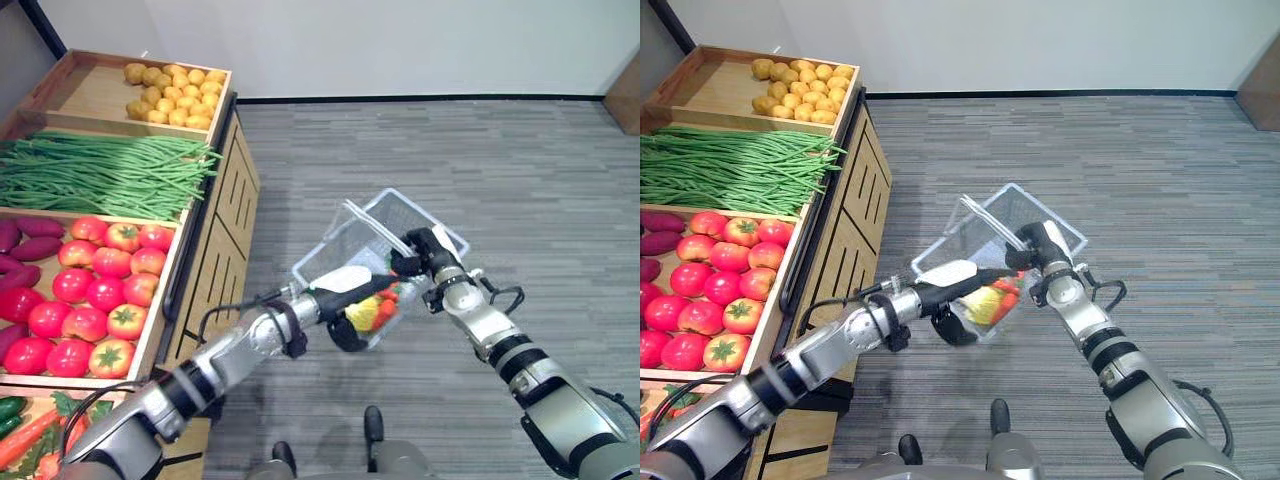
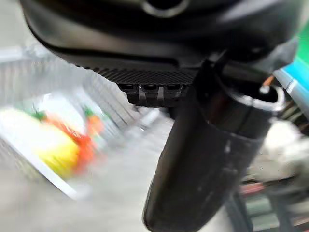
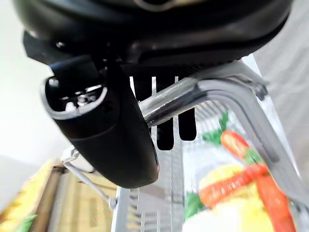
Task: Get the vegetables into the basket
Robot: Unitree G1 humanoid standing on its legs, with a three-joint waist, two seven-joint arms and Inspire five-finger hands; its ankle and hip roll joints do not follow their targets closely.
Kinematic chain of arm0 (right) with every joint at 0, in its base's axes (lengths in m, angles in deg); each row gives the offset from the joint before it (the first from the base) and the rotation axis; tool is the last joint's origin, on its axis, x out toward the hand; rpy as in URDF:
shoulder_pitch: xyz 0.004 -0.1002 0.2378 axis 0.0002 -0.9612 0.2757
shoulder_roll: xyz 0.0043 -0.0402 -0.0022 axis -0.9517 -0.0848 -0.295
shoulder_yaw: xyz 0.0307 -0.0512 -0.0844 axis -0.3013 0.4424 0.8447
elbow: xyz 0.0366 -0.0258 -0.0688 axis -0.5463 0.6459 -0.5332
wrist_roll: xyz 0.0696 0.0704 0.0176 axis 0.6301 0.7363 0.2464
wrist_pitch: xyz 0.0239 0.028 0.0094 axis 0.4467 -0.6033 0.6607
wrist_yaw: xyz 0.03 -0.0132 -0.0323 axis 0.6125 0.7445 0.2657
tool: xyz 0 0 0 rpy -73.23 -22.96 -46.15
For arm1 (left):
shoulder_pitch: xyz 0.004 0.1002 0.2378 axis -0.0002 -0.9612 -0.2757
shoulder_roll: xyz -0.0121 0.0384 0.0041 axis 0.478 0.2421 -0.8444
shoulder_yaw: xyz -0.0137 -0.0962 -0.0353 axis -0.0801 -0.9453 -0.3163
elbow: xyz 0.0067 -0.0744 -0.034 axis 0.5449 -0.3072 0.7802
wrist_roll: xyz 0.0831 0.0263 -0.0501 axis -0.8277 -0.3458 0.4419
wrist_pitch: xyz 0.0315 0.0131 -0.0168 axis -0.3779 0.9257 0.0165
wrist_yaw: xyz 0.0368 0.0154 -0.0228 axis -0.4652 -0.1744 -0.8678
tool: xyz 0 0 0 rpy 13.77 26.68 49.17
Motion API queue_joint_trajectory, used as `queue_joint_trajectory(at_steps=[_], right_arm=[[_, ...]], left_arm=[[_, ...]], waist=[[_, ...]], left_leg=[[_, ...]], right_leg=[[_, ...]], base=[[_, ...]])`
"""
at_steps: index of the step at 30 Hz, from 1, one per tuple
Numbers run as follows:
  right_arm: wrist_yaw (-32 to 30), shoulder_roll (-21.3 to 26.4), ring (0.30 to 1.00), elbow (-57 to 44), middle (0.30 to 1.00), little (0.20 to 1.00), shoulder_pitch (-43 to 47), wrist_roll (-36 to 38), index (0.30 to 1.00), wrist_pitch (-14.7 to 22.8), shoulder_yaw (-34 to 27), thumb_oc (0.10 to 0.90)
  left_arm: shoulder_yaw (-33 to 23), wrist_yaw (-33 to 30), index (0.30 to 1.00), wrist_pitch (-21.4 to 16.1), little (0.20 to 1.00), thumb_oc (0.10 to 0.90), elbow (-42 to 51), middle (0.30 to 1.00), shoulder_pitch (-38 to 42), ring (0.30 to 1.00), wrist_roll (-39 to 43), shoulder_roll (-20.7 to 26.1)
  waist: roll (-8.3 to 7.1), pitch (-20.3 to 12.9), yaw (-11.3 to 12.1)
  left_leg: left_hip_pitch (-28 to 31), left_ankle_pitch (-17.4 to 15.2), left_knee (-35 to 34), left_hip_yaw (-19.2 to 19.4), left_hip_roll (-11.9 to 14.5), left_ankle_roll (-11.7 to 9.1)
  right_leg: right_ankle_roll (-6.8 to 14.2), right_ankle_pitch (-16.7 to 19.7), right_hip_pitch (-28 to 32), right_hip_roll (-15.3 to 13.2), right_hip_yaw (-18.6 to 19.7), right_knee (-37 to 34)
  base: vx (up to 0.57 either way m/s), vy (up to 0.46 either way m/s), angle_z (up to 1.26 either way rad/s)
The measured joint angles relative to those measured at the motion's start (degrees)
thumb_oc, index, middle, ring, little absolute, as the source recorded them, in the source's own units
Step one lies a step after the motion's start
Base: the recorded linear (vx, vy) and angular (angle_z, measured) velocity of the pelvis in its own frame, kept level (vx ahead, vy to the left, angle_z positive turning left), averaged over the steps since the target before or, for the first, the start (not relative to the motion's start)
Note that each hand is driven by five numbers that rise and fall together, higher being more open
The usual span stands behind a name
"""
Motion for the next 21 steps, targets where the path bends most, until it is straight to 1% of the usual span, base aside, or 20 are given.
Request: queue_joint_trajectory(at_steps=[1, 2, 4, 6, 7, 8, 10, 11, 12, 13, 14, 15, 16, 17, 18, 19, 20, 21], right_arm=[[-0.52, -0.41, 0.3, 0.92, 0.3, 0.3, -0.36, -0.46, 0.3, 0.05, -0.08, 0.4], [-1.59, -0.83, 0.3, 2.04, 0.3, 0.3, -1.14, -0.58, 0.3, 0.06, -0.19, 0.4], [-2.41, -1.3, 0.3, 3.32, 0.3, 0.3, -3.09, -0.61, 0.3, 0.08, -0.71, 0.4], [-2.86, -1.45, 0.3, 3.33, 0.3, 0.3, -6.04, -0.64, 0.3, 1.25, -2.52, 0.4], [-3.08, -1.44, 0.3, 3.56, 0.3, 0.3, -7.08, -0.59, 0.3, 1.25, -2.93, 0.4], [-3.14, -1.42, 0.3, 4.24, 0.3, 0.3, -9.45, -0.6, 0.3, 2.14, -4.81, 0.4], [-3.33, -1.43, 0.3, 5.68, 0.3, 0.3, -12.47, -0.55, 0.3, 4.16, -8.48, 0.4], [-3.75, -1.34, 0.3, 7.11, 0.3, 0.3, -13.41, -0.52, 0.3, 4.16, -9.32, 0.4], [-4.12, -1.4, 0.3, 8.31, 0.3, 0.3, -15.33, -0.49, 0.3, 4.17, -11.08, 0.4], [-4.16, -1.37, 0.3, 8.71, 0.3, 0.3, -16.99, -0.52, 0.3, 4.37, -12.26, 0.4], [-4.18, -1.39, 0.3, 8.74, 0.3, 0.3, -18.33, -0.52, 0.3, 4.5, -13.27, 0.4], [-4.2, -1.42, 0.3, 9.51, 0.3, 0.3, -21.2, -0.52, 0.3, 4.93, -14.8, 0.4], [-4.2, -1.42, 0.3, 9.51, 0.3, 0.3, -21.2, -0.52, 0.3, 4.93, -14.8, 0.4], [-4.2, -1.44, 0.3, 9.64, 0.3, 0.3, -22.94, -0.54, 0.3, 5.31, -15.5, 0.4], [-4.17, -1.7, 0.3, 9.98, 0.3, 0.3, -23.84, -0.54, 0.3, 6.04, -16.67, 0.4], [-4.23, -2.03, 0.3, 10.37, 0.3, 0.3, -24.53, -0.53, 0.3, 6.21, -17.79, 0.4], [-4.58, -3.09, 0.3, 11.77, 0.3, 0.3, -25.5, -0.52, 0.3, 6.92, -19.76, 0.4], [-4.85, -3.48, 0.3, 11.96, 0.3, 0.3, -25.97, -0.51, 0.3, 6.93, -20.38, 0.4]], left_arm=[[-0.2, 0.42, 1.0, 0.15, 1.0, 0.9, 0.87, 1.0, -1.83, 1.0, 7.1, 0.26], [0.19, 0.91, 1.0, 0.53, 1.0, 0.9, 1.92, 1.0, -3.6, 1.0, 16.05, 0.12], [0.44, 0.97, 1.0, 1.8, 1.0, 0.9, 2.45, 1.0, -5.21, 1.0, 26.54, -0.01], [-0.41, 0.68, 1.0, 2.26, 1.0, 0.9, 2.48, 1.0, -7.29, 1.0, 32.8, 0.6], [-0.42, 0.31, 1.0, 2.58, 1.0, 0.9, 2.44, 1.0, -7.65, 1.0, 34.3, 1.43], [-1.23, 0.49, 1.0, 2.87, 1.0, 0.9, 2.07, 1.0, -9.31, 1.0, 36.48, 2.59], [-4.84, 0.83, 1.0, 2.85, 1.0, 0.9, 0.35, 1.0, -13.62, 1.0, 39.8, 0.91], [-6.38, 0.66, 1.0, 2.98, 1.0, 0.9, -1.11, 1.0, -16.09, 1.0, 41.87, -0.17], [-9.87, 1.06, 1.0, 3.48, 1.0, 0.9, -4.29, 1.0, -20.1, 1.0, 45.39, -2.61], [-11.19, 1.35, 1.0, 3.45, 1.0, 0.9, -7.16, 1.0, -21.91, 1.0, 45.44, -3.33], [-11.58, 1.36, 1.0, 3.47, 1.0, 0.9, -9.44, 1.0, -22.73, 1.0, 44.93, -3.07], [-11.95, 0.7, 1.0, 3.72, 1.0, 0.9, -16.12, 1.0, -24.35, 1.0, 41.6, -1.81], [-11.95, 0.7, 1.0, 3.72, 1.0, 0.9, -16.12, 1.0, -24.35, 1.0, 41.6, -1.81], [-11.94, 0.63, 1.0, 3.61, 1.0, 0.9, -18.31, 1.0, -25.81, 1.0, 39.4, -0.94], [-12.77, 1.19, 1.0, 2.26, 1.0, 0.9, -20.8, 1.0, -26.09, 1.0, 36.57, -1.89], [-14.1, 0.81, 1.0, 1.77, 1.0, 0.9, -23.48, 1.0, -26.39, 1.0, 34.2, -3.81], [-16.3, -0.69, 1.0, 0.42, 1.0, 0.9, -29.82, 1.0, -26.87, 1.0, 29.2, -7.4], [-16.95, -1.68, 1.0, 0.39, 1.0, 0.9, -31.81, 1.0, -27.23, 1.0, 27.93, -8.35]], waist=[[0.08, -0.04, 0.03], [0.09, -0.04, 0.22], [0.14, -0.06, 0.7], [0.38, -0.21, 0.7], [0.58, -0.34, 0.67], [1.06, -0.63, 0.68], [1.72, -1.03, 0.69], [1.95, -1.18, 0.75], [2.11, -1.28, 0.77], [2.14, -1.31, 0.9], [2.14, -1.31, 0.95], [2.13, -1.33, 0.88], [2.13, -1.33, 0.88], [2.09, -1.33, 0.89], [2.19, -1.56, 0.92], [2.25, -1.64, 0.94], [2.14, -2.04, 0.93], [2.03, -2.09, 0.91]], left_leg=[[0.02, 0.0, 0.0, 0.0, 0.01, 0.0], [0.01, 0.01, 0.01, 0.0, -0.01, 0.01], [0.02, 0.15, 0.0, -0.02, -0.06, 0.08], [0.11, 0.17, 0.0, -0.1, -0.04, 0.08], [0.08, 0.19, -0.01, -0.14, -0.05, 0.08], [0.04, 0.22, -0.01, -0.21, -0.04, 0.08], [0.08, 0.2, -0.02, -0.5, -0.05, 0.07], [0.07, 0.21, -0.02, -0.67, -0.06, 0.07], [0.13, 0.22, -0.02, -0.82, 0.03, 0.06], [0.15, 0.24, -0.02, -0.97, 0.08, 0.04], [0.14, 0.28, -0.02, -1.15, 0.13, 0.0], [0.07, 0.32, -0.04, -1.26, 0.13, -0.02], [0.07, 0.32, -0.04, -1.26, 0.13, -0.02], [0.06, 0.32, -0.07, -1.29, 0.12, -0.01], [0.07, 0.32, -0.24, -1.39, 0.11, -0.01], [0.24, 0.32, -0.21, -1.49, 0.06, 0.0], [0.14, 0.32, -0.19, -1.62, 0.05, 0.0], [0.12, 0.32, -0.19, -1.64, 0.05, 0.0]], right_leg=[[-0.01, 0.0, 0.02, -0.02, -0.01, -0.02], [-0.02, -0.01, 0.04, -0.04, -0.03, -0.01], [-0.04, -0.02, 0.09, -0.1, -0.09, -0.01], [-0.12, -0.07, 0.24, -0.12, -0.19, -0.05], [-0.14, -0.09, 0.25, -0.16, -0.27, -0.06], [-0.12, -0.11, 0.3, -0.18, -0.37, -0.04], [-0.19, -0.27, 0.5, -0.25, -0.7, -0.11], [-0.23, -0.31, 0.62, -0.25, -0.87, -0.15], [-0.21, -0.34, 0.77, -0.19, -1.04, -0.16], [-0.31, -0.45, 0.85, -0.16, -1.18, -0.31], [-0.33, -0.47, 0.96, -0.14, -1.38, -0.31], [-0.23, -0.84, 0.95, -0.17, -1.43, -0.32], [-0.23, -0.84, 0.95, -0.17, -1.43, -0.32], [-0.17, -0.88, 1.01, -0.21, -1.5, -0.32], [0.12, -1.1, 1.07, -0.26, -1.62, -0.33], [0.26, -1.28, 1.3, -0.32, -1.71, -0.33], [0.28, -1.32, 1.25, -0.34, -1.84, -0.33], [0.24, -1.36, 1.23, -0.33, -1.85, -0.34]], base=[[0.0, 0.007, 0.03], [0.0, 0.0, 0.0], [0.0, 0.0, 0.0], [0.0, -0.003, 0.02], [0.0, -0.012, 0.04], [0.0, -0.007, 0.05], [0.0, -0.011, 0.08], [-0.01, -0.017, 0.1], [-0.01, -0.015, 0.09], [0.0, -0.012, 0.09], [0.0, -0.011, 0.07], [0.0, -0.008, 0.05], [0.0, 0.0, 0.0], [0.0, 0.0, 0.0], [0.0, -0.004, 0.05], [-0.01, -0.007, 0.06], [-0.01, -0.012, 0.04], [-0.01, -0.009, 0.03]])
